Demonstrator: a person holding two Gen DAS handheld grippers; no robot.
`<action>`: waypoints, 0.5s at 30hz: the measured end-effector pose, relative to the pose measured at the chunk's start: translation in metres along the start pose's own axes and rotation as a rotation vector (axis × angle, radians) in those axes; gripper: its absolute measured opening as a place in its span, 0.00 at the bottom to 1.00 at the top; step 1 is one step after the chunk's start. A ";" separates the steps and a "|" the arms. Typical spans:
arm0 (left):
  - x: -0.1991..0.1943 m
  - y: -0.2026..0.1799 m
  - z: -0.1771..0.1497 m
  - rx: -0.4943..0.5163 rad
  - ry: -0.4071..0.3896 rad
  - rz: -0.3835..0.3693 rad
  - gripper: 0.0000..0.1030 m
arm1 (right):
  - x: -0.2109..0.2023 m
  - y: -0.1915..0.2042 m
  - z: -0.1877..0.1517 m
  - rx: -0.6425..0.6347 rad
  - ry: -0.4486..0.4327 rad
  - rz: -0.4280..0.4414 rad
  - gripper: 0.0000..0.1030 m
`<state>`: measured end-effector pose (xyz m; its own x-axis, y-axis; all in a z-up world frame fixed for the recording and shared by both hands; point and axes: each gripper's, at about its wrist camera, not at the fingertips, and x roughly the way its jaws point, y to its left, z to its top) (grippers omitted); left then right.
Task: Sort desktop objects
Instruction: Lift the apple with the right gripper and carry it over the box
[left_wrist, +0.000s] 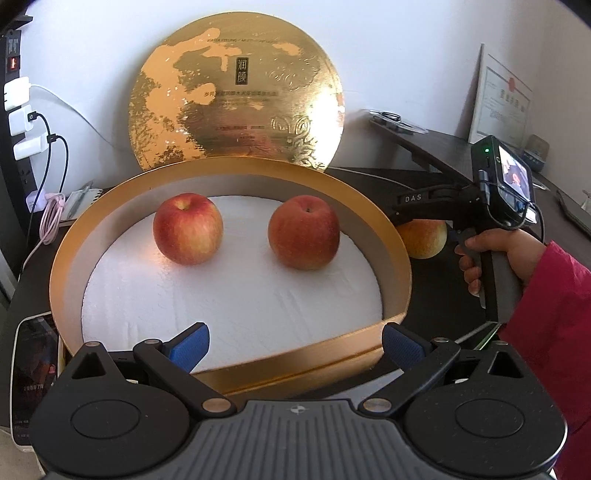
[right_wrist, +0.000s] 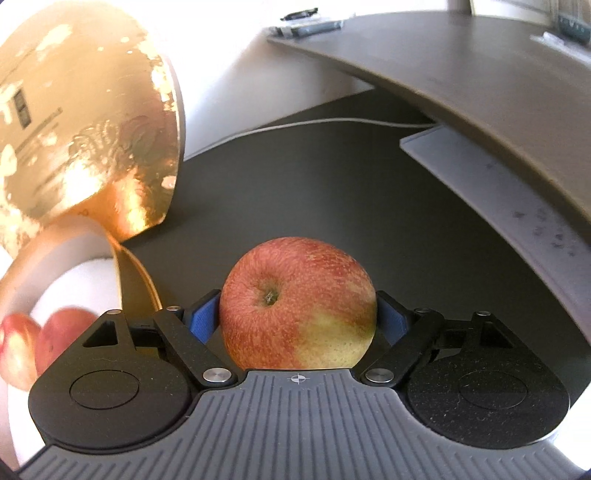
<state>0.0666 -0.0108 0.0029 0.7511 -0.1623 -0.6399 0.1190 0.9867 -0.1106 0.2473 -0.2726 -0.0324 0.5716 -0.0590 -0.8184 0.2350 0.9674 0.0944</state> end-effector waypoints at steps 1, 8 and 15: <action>-0.002 0.000 -0.001 0.001 -0.002 -0.002 0.97 | -0.006 0.000 -0.003 -0.012 -0.010 -0.005 0.83; -0.022 0.005 -0.011 0.000 -0.026 -0.021 0.97 | -0.059 0.003 -0.009 -0.036 -0.117 -0.018 0.83; -0.037 0.018 -0.025 -0.016 -0.042 -0.020 0.97 | -0.121 0.046 -0.010 -0.106 -0.188 0.100 0.83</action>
<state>0.0245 0.0124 0.0058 0.7751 -0.1809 -0.6054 0.1237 0.9830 -0.1354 0.1812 -0.2183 0.0647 0.7267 0.0030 -0.6869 0.0919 0.9906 0.1015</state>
